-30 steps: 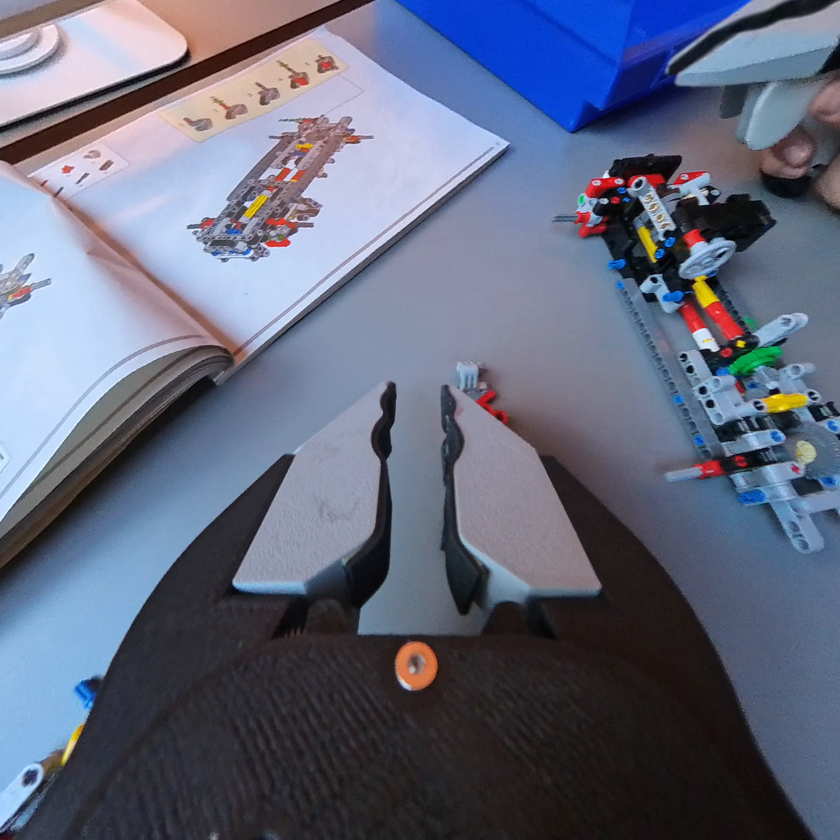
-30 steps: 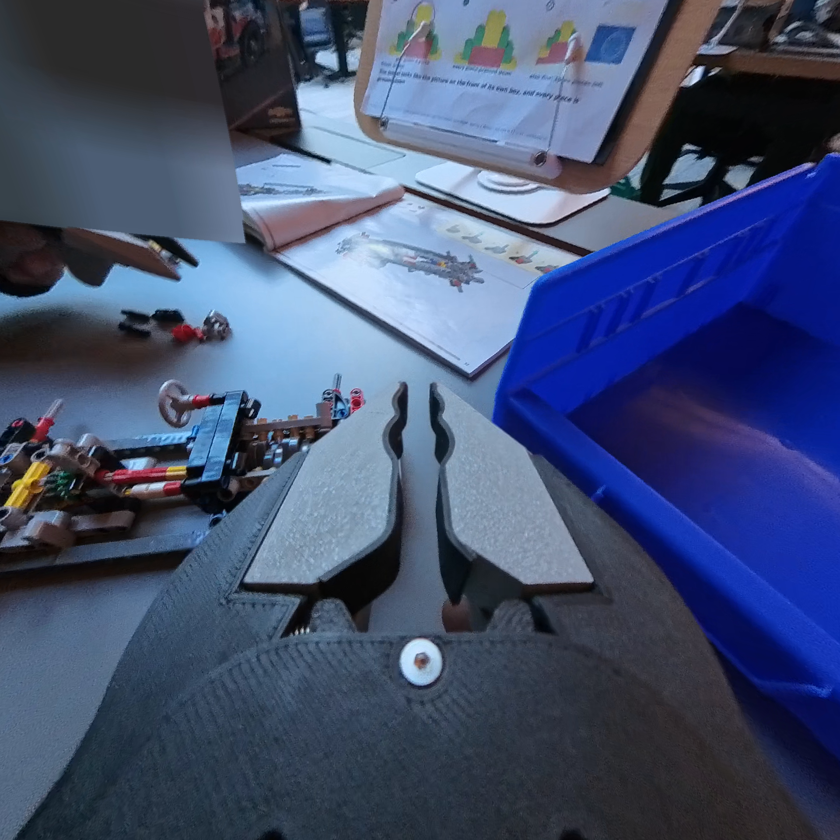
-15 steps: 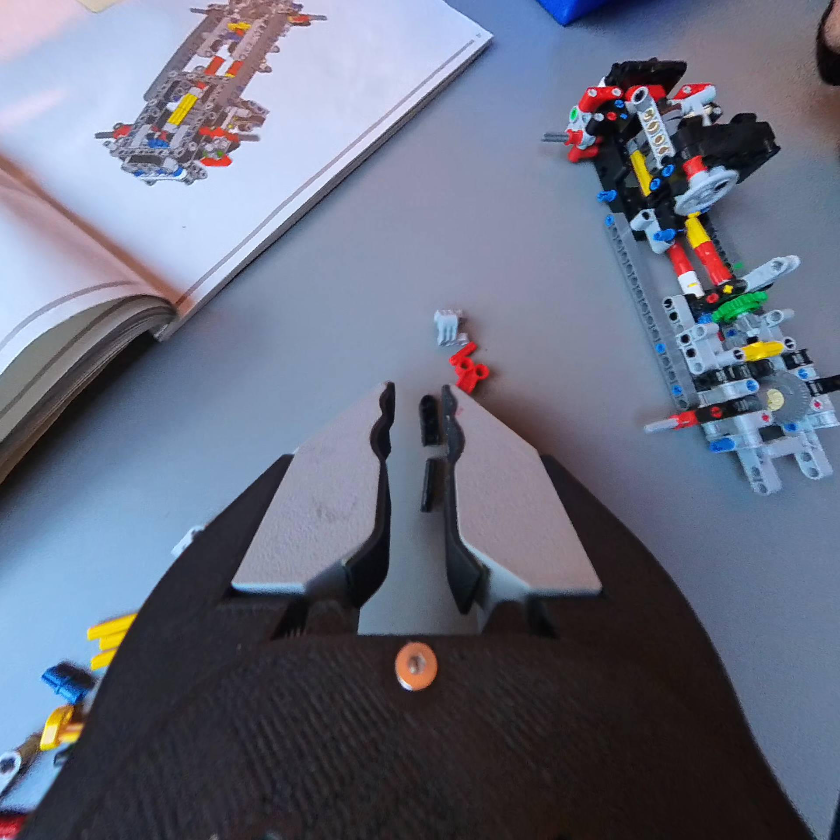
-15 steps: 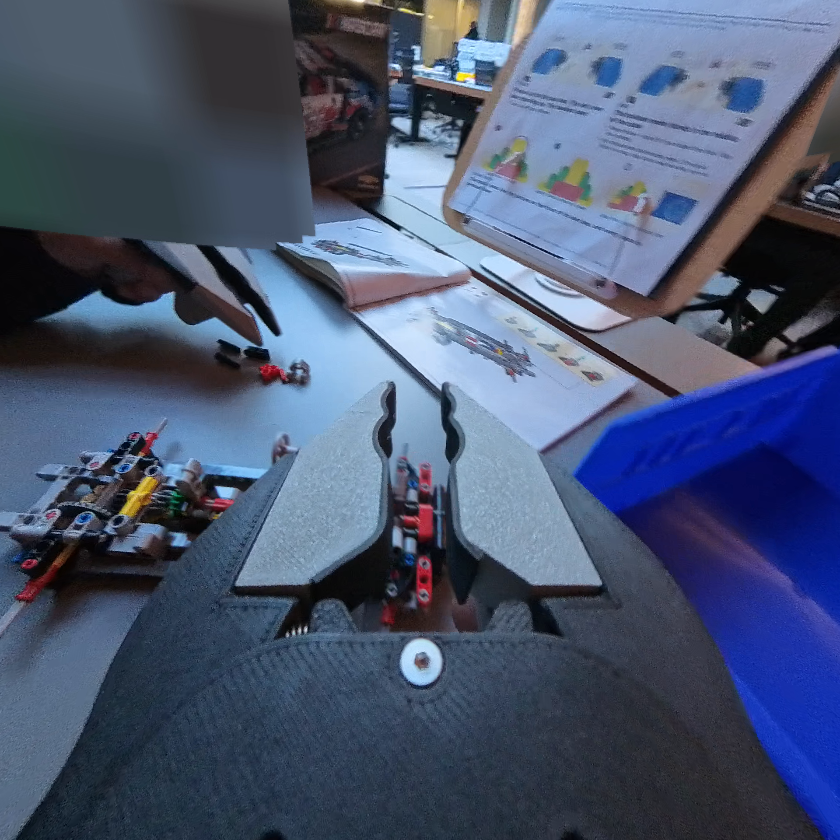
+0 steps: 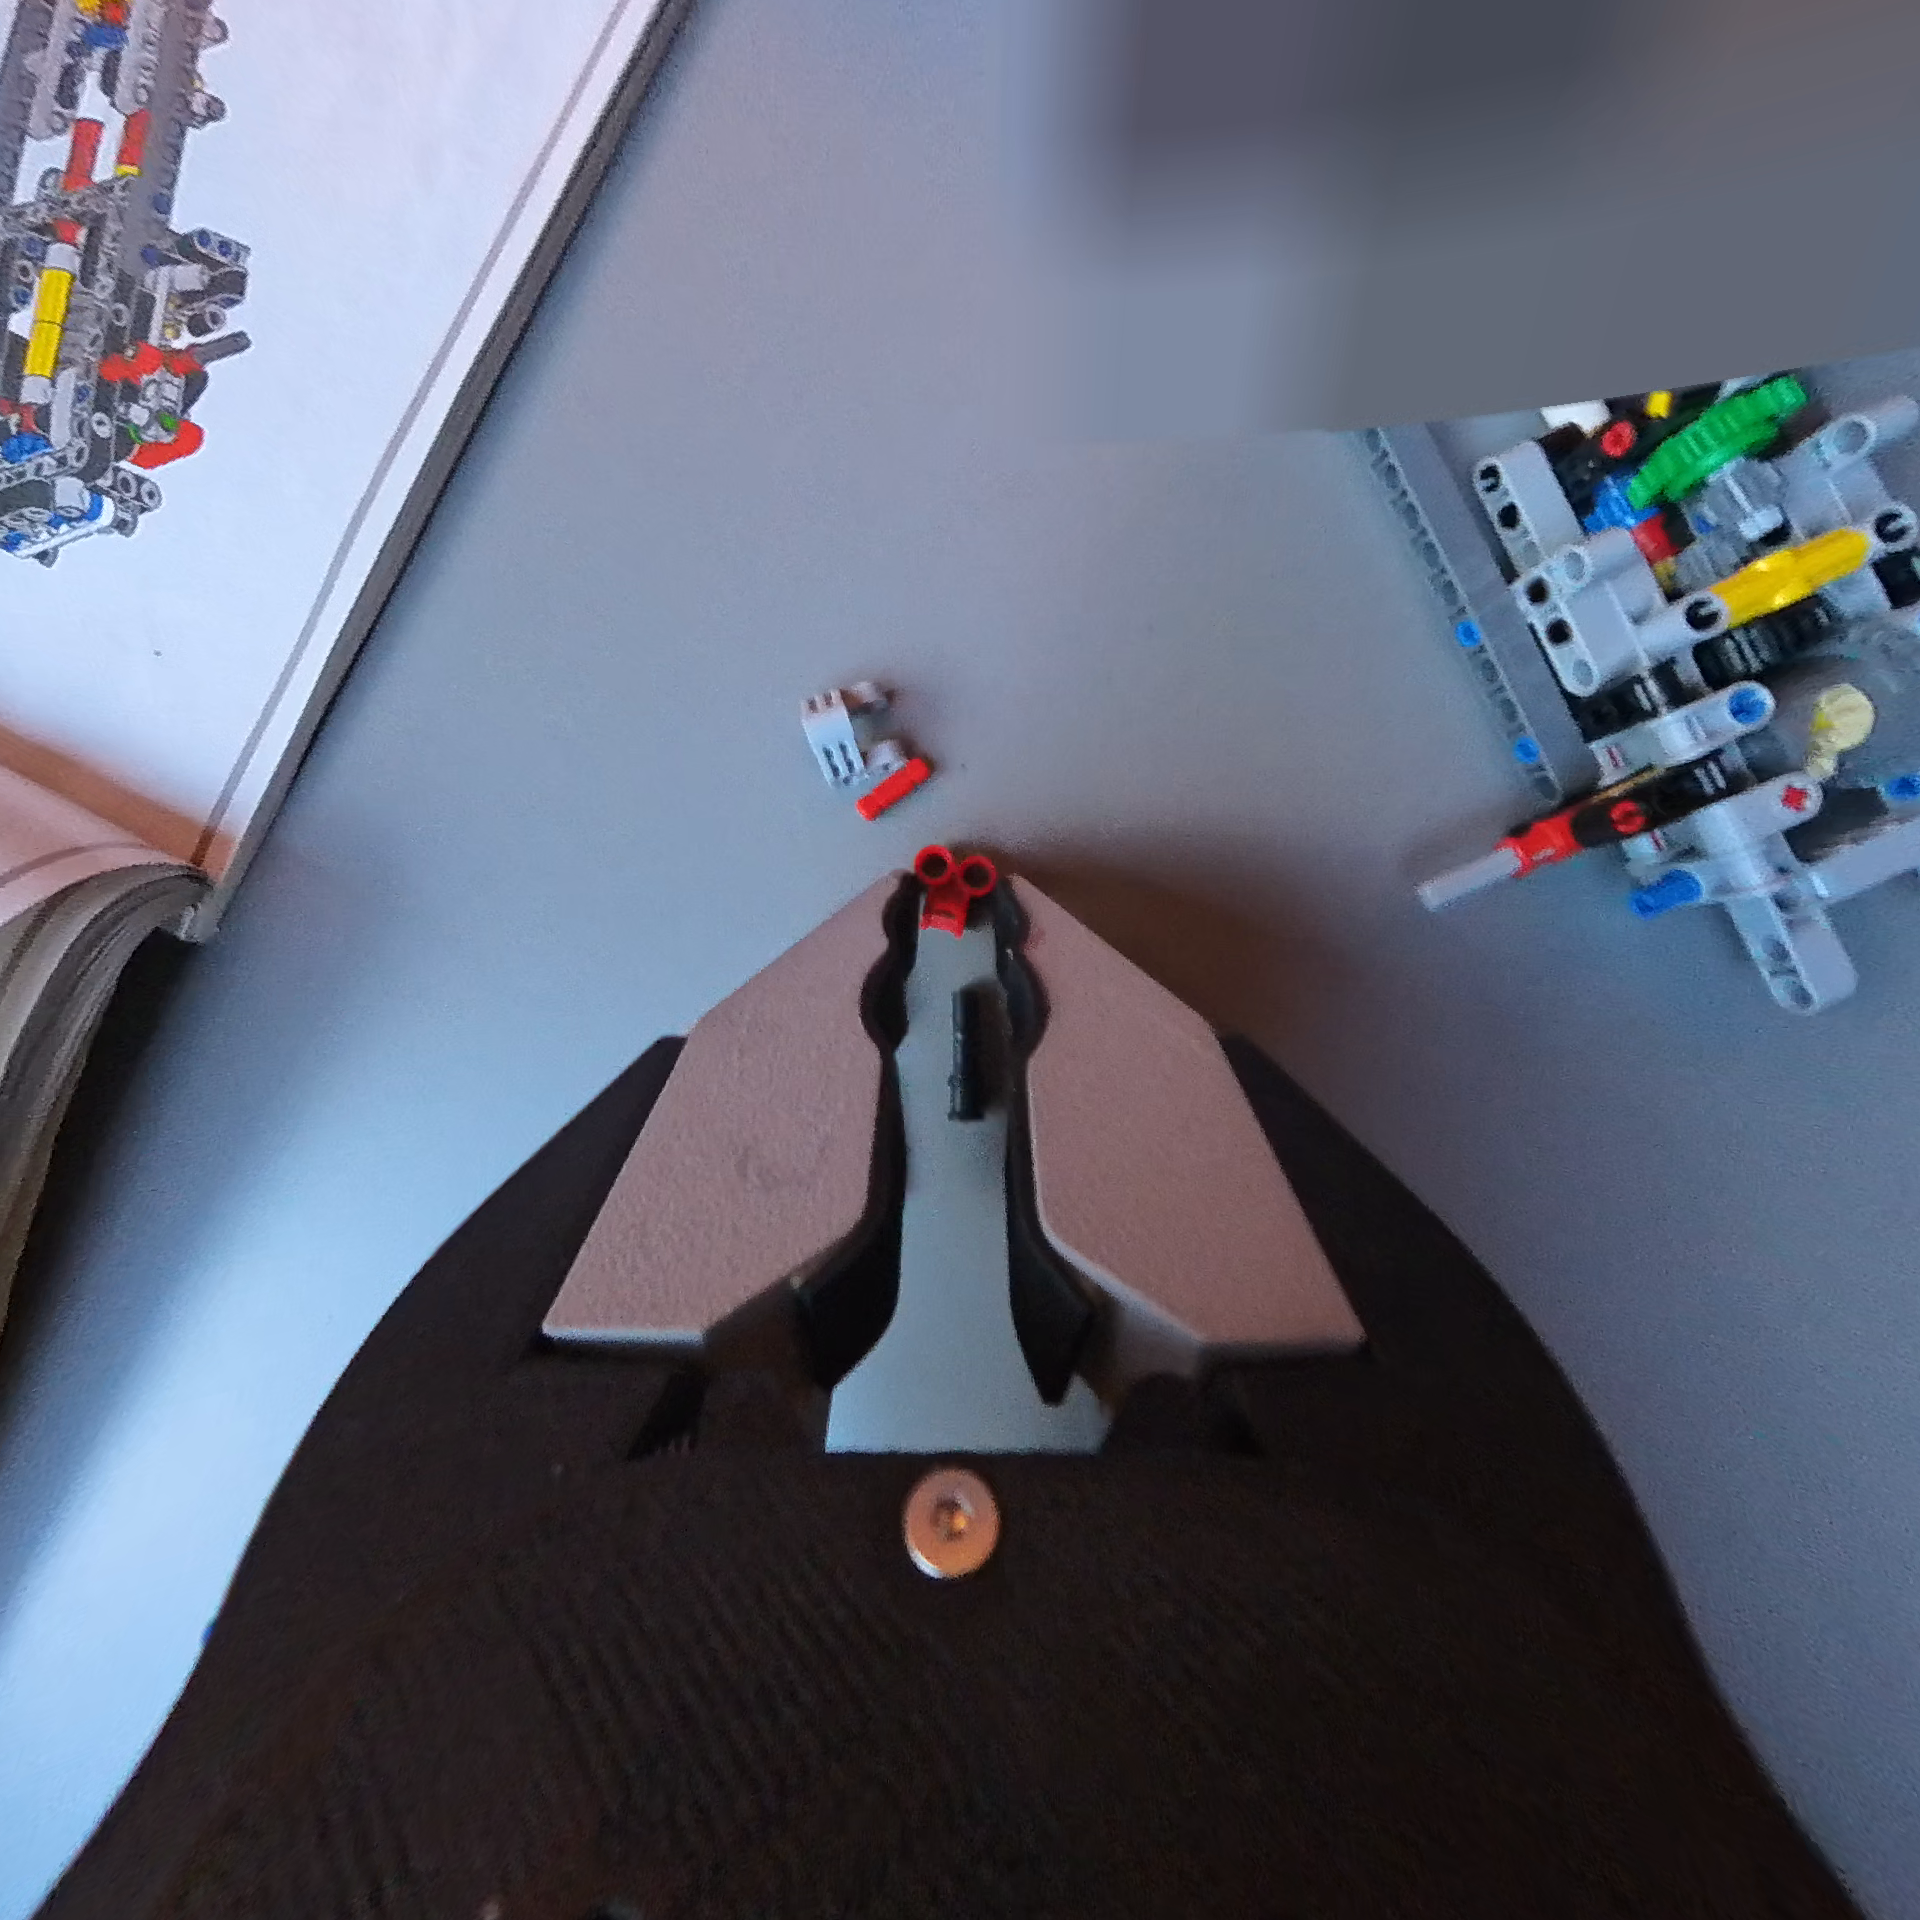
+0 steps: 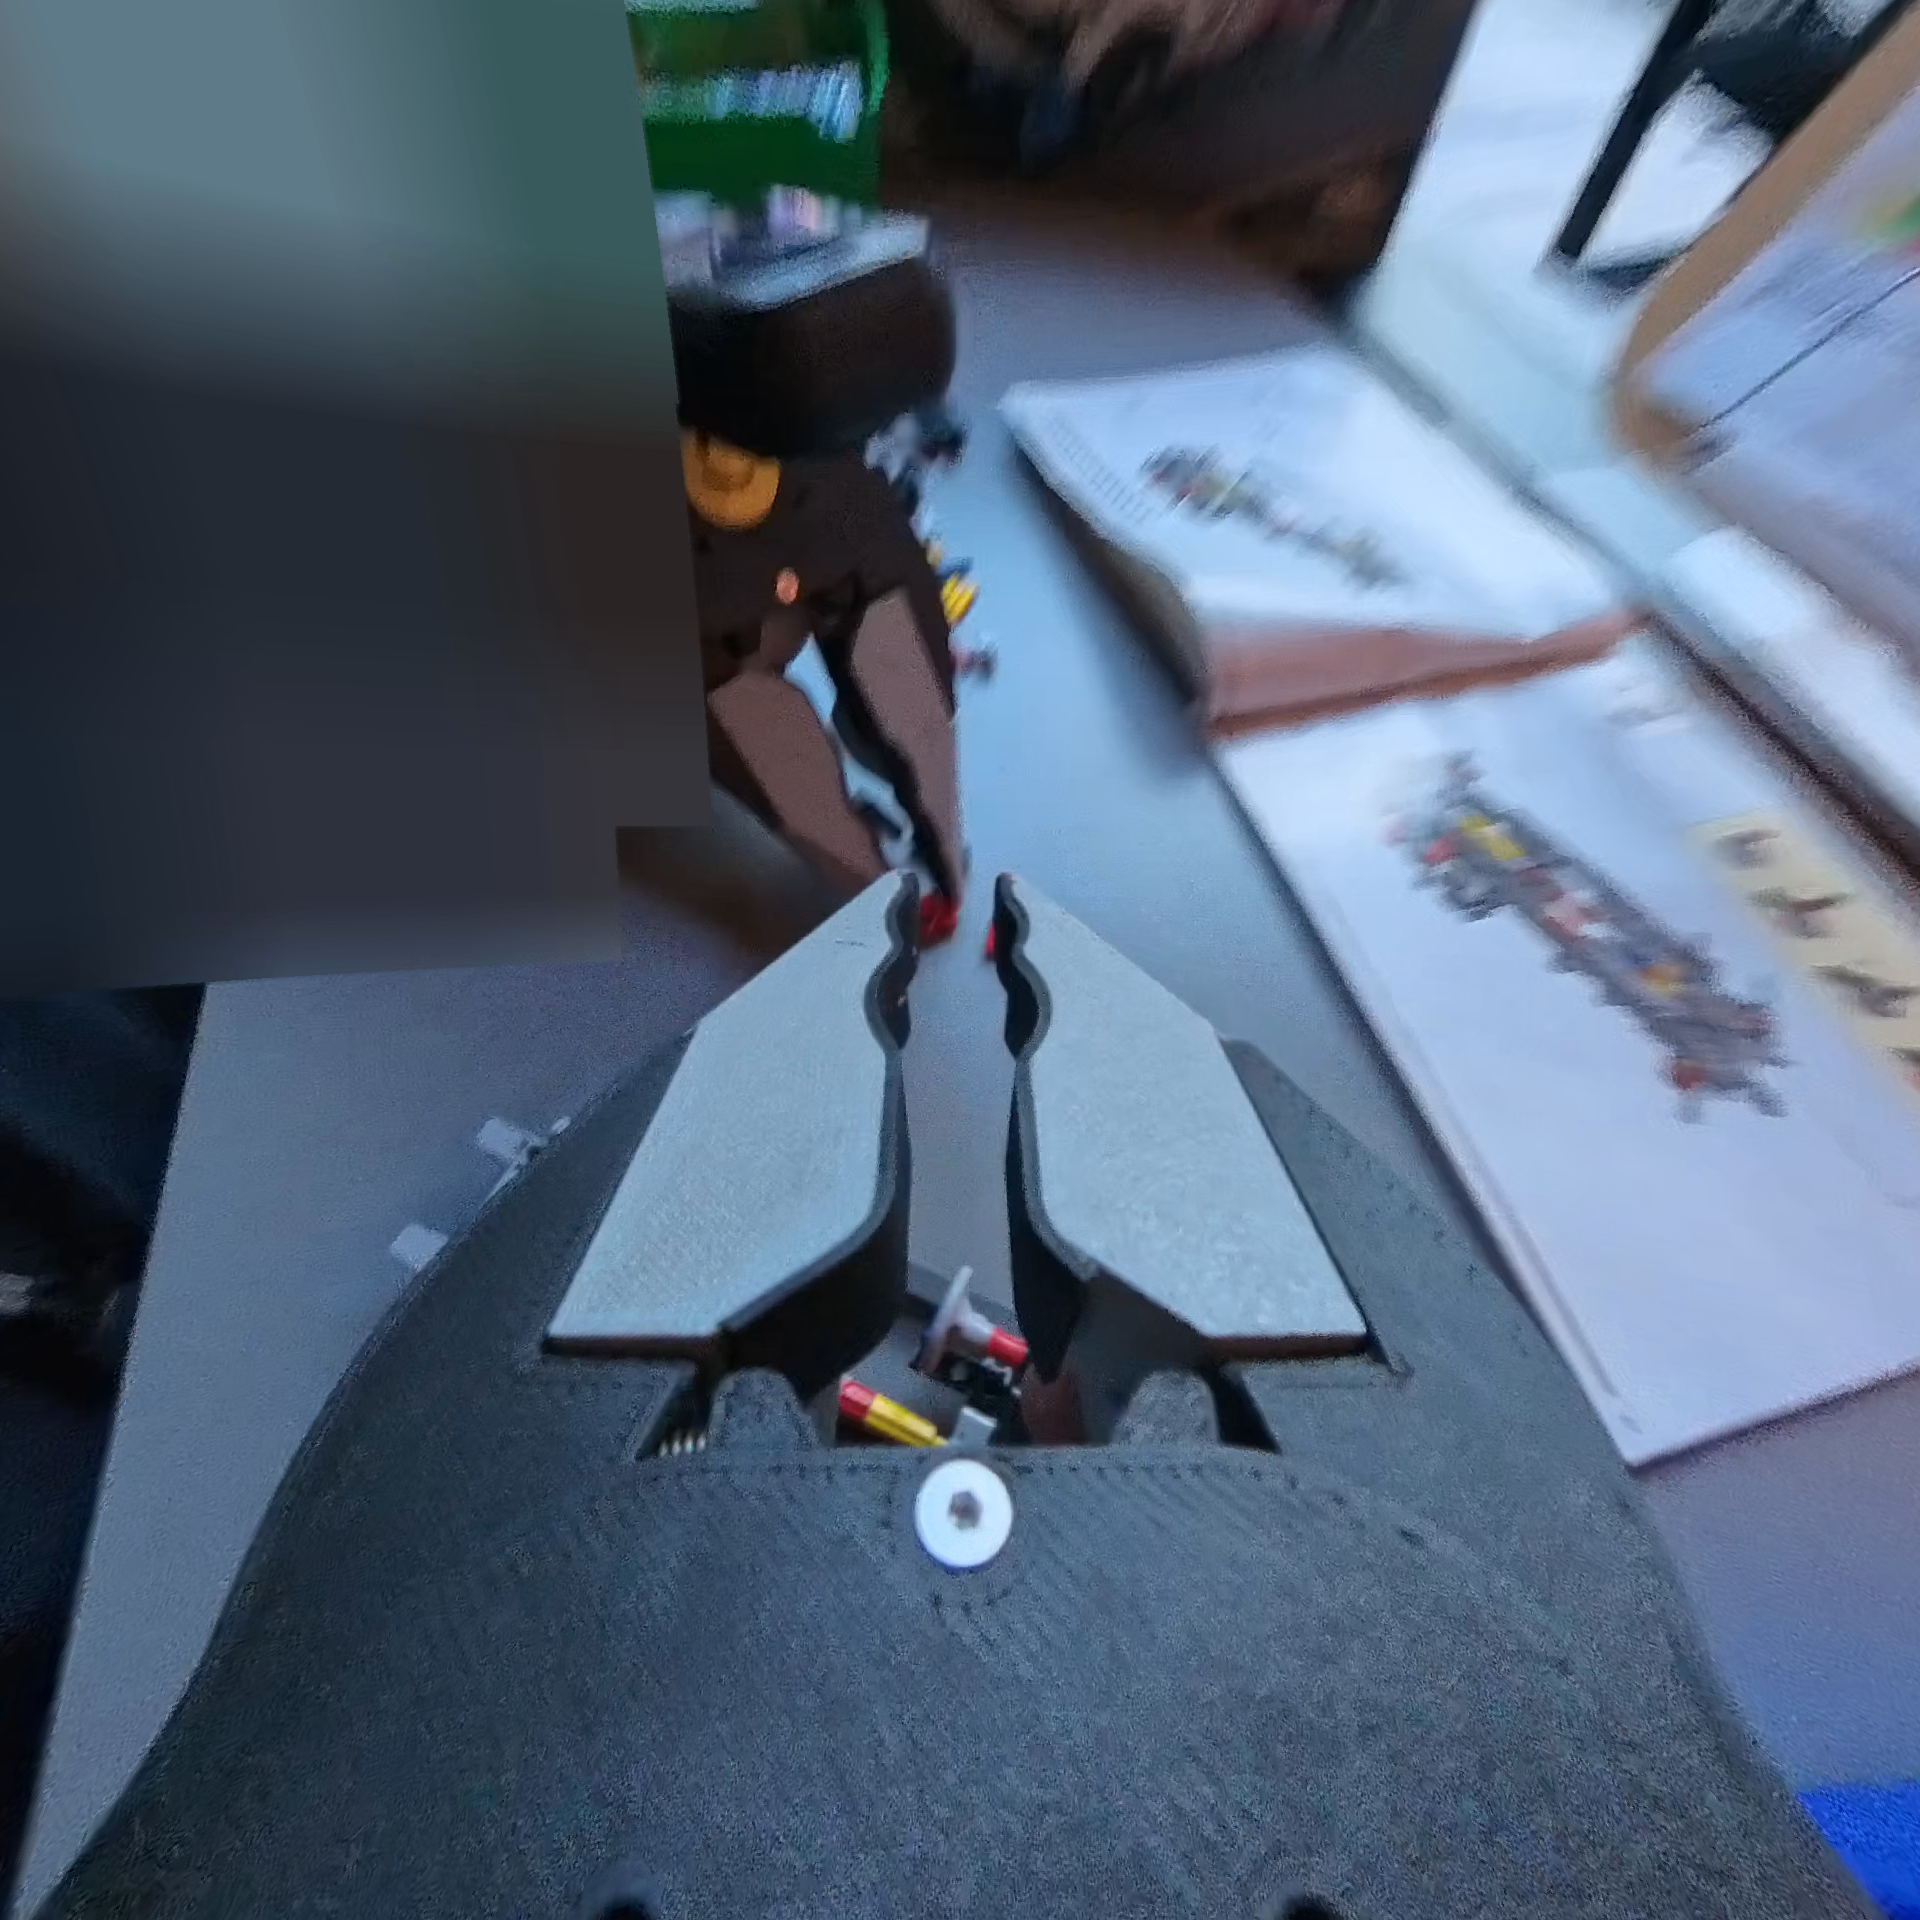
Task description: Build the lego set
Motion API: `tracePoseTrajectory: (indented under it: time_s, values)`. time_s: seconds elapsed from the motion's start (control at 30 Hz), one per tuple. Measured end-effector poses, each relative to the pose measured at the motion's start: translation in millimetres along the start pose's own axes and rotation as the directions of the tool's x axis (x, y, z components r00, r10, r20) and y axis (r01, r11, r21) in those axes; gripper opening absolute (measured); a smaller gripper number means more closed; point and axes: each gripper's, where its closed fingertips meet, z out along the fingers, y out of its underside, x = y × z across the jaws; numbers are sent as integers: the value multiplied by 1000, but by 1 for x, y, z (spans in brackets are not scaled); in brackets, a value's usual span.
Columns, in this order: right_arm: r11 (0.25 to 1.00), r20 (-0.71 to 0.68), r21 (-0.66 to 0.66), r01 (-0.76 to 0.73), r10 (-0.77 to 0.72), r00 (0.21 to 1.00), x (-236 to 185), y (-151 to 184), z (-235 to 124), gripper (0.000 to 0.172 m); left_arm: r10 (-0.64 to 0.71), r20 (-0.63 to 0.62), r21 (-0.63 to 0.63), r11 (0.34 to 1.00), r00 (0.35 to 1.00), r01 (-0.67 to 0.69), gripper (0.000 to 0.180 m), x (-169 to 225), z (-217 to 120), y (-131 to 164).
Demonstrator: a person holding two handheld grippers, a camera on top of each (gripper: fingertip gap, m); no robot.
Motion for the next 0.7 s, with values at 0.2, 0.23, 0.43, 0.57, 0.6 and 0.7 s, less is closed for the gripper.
tracePoseTrajectory:
  time_s: [0.2,0.23,0.43,0.57,0.6,0.7]
  values:
    - [893,138,-447,49,15,990,-14,51,59,0,11,-9,20,1000,1000,-11,16,11,-7,8]
    - [872,144,-487,49,24,989,-16,56,67,0,-2,-17,28,1000,1000,2,19,12,-8,10]
    - [802,47,-577,153,-154,987,-1,69,92,8,-63,-67,119,990,996,71,26,10,-21,16]
    - [778,-16,-609,155,-207,978,10,68,95,10,-105,-77,163,980,991,117,25,9,-26,13]
    - [774,-24,-614,155,-215,976,12,68,95,9,-101,-71,178,978,992,112,25,9,-28,11]
    - [778,-19,-615,129,-179,984,12,70,97,7,-84,-45,178,980,995,91,25,8,-29,12]
